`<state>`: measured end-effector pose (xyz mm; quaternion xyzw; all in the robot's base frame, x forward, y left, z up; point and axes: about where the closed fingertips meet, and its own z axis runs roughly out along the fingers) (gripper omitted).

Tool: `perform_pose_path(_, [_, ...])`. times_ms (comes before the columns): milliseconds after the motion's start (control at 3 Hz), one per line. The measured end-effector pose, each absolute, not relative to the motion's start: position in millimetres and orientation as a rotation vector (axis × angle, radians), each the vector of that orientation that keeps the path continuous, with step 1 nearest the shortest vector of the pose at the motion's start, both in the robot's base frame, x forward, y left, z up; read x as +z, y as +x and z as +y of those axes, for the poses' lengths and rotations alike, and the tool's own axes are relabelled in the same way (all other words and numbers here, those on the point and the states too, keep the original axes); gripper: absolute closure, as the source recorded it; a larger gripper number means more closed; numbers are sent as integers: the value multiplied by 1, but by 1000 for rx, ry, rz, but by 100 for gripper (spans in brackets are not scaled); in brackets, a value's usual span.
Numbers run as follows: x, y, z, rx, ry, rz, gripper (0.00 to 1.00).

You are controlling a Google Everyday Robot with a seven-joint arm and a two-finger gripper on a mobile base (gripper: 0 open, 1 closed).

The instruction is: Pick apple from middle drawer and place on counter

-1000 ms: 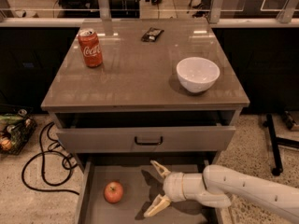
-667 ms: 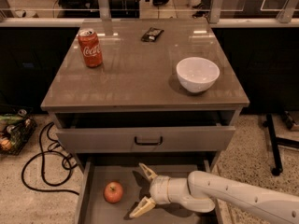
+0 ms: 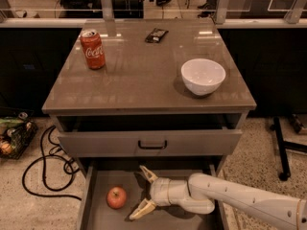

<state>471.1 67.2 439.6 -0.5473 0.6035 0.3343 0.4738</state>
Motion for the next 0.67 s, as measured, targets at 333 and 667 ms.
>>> perform_pose_path(333, [426,488,81,851,-1312,1456,0])
perform_pose_path(667, [418,497,96,881,-1311,1438,0])
